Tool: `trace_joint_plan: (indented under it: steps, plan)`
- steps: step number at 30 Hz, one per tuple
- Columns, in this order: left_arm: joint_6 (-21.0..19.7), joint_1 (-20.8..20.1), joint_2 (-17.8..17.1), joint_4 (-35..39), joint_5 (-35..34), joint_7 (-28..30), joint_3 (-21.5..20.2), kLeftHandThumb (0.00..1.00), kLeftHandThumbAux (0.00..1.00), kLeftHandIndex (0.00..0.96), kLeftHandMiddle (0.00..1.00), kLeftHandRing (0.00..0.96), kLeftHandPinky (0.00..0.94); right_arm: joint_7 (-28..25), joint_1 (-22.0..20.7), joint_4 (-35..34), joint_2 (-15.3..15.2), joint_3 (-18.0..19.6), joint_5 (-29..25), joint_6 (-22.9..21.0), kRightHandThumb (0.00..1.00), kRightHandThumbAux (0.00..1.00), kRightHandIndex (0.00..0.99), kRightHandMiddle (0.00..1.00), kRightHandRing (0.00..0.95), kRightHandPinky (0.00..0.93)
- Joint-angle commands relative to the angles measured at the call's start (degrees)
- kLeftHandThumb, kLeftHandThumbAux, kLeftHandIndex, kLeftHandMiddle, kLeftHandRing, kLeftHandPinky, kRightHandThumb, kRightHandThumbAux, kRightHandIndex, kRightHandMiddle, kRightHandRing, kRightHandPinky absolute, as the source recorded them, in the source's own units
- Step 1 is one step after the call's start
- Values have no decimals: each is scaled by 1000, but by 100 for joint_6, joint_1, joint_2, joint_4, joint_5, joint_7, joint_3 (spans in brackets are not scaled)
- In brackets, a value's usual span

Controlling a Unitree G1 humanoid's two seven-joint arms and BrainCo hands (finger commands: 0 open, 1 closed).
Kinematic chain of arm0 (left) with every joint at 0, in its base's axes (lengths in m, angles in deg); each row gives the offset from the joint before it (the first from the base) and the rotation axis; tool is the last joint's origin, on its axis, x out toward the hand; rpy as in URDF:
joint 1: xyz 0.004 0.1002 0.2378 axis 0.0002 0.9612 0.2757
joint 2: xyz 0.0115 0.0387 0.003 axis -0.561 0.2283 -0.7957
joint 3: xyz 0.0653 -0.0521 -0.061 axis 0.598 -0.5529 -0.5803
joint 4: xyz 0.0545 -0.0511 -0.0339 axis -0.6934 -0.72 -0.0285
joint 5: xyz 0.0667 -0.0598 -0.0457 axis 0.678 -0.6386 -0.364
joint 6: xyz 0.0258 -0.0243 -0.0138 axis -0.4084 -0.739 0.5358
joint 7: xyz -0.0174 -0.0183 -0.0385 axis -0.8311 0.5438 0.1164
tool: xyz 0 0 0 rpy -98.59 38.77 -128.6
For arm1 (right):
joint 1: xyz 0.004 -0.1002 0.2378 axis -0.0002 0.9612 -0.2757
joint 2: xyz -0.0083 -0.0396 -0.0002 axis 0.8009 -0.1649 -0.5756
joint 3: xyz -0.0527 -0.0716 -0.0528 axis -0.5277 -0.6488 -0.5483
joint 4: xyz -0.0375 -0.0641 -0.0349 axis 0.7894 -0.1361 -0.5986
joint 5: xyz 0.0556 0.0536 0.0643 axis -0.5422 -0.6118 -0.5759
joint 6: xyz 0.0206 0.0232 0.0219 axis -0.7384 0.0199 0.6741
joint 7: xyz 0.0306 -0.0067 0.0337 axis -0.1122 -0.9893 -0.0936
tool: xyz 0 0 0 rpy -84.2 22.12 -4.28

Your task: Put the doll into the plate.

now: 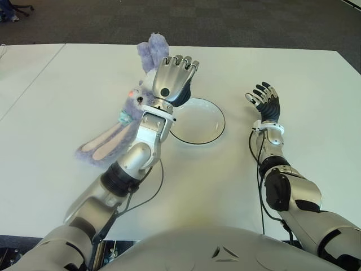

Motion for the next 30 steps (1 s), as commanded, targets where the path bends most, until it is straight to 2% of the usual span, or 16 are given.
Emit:
trace_joint_plan:
  steps: [1,3,4,5,6,7,8,9,12,13,15,22,30]
  plan:
    - [112,277,-44,-15,233,-200,-106,852,665,402,560,815,859,11,1129,790,526,-1,-34,-772,81,855,172,225,221,236]
    - [93,507,-132,-48,243,-545,-242,852,663,414,598,804,821,-23,1134,788,540,13,-54,-754,80,868,176,227,219,226]
    - [78,624,-193,-68,258,-682,-301,723,694,409,566,707,724,-32,1136,788,543,14,-55,-749,67,874,173,218,212,216]
    - [25,753,-254,-112,301,-775,-350,691,703,408,558,682,699,-30,1137,788,542,8,-48,-749,62,875,172,215,210,213]
    - [-8,837,-288,-145,331,-838,-382,416,524,187,326,485,592,-28,1137,789,541,3,-43,-748,60,875,171,212,208,215]
    - [-156,846,-245,-148,487,-663,-373,368,494,149,287,451,574,-21,1138,789,539,-4,-34,-746,59,875,170,211,208,215]
    - [-256,849,-206,-146,604,-532,-369,252,387,37,71,120,200,-15,1139,789,537,-8,-29,-745,57,876,168,209,208,220]
    - [-313,841,-166,-144,686,-440,-365,222,360,9,17,36,104,-15,1140,790,534,-9,-26,-746,57,877,167,208,208,222]
    - [-462,929,-158,-183,836,-314,-418,198,306,0,0,1,5,-28,1140,791,529,-3,-33,-752,57,874,165,204,206,216]
    - [-523,974,-202,-224,858,-267,-479,197,302,0,0,0,2,-31,1139,791,526,-6,-29,-754,57,874,164,204,206,216]
    - [-574,1033,-320,-314,821,-193,-625,170,231,0,0,0,0,-30,1138,791,523,-16,-19,-756,58,870,158,201,201,214]
    - [-476,1123,-570,-630,512,-219,-1006,139,159,0,0,0,0,-31,1135,791,521,-13,-23,-771,61,867,153,200,201,215]
    - [-449,1317,-622,-779,319,-388,-1271,142,137,0,0,0,0,13,1131,795,522,-40,8,-795,58,869,148,193,194,208]
